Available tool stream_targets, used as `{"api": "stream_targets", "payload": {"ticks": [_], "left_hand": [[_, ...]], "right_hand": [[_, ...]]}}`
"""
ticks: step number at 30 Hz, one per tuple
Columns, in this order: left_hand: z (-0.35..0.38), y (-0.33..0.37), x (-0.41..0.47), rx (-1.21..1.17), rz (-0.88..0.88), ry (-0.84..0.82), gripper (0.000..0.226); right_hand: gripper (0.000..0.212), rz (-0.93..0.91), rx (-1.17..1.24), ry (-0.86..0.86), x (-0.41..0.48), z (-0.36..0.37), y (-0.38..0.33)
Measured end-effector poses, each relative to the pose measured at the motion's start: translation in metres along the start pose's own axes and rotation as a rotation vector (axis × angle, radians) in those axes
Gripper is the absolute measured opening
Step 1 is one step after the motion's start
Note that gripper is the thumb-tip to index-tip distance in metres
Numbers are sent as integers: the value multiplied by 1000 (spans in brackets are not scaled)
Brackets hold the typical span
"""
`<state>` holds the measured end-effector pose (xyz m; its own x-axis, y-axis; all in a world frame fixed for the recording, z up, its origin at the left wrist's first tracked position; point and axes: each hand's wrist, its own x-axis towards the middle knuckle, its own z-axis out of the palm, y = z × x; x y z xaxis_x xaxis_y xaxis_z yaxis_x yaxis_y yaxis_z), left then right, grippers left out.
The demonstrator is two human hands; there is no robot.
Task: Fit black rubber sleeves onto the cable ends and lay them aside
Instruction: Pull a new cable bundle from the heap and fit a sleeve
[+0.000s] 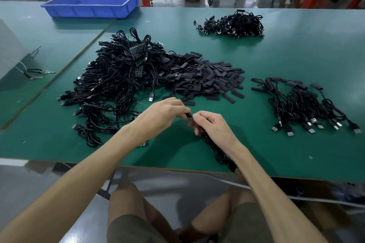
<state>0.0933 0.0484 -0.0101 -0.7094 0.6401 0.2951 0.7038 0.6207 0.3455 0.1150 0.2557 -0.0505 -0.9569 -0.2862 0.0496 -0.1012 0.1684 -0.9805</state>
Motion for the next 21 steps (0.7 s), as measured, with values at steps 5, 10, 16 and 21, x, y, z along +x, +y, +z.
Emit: {"api": "stream_targets", "payload": {"ticks": [5, 10, 16, 21], "left_hand": [[1, 1, -3, 21, 34, 11, 31], [6, 2, -3, 75, 56, 3, 30], [14, 1, -6, 114, 24, 16, 35], [23, 4, -8, 85, -19, 94, 37]], "right_hand": [[31, 12, -14, 19, 0, 1, 0], [35, 4, -37, 23, 0, 1, 2], [36, 10, -51, 10, 0, 2, 2], [35, 7, -43, 12, 2, 1, 3]]}}
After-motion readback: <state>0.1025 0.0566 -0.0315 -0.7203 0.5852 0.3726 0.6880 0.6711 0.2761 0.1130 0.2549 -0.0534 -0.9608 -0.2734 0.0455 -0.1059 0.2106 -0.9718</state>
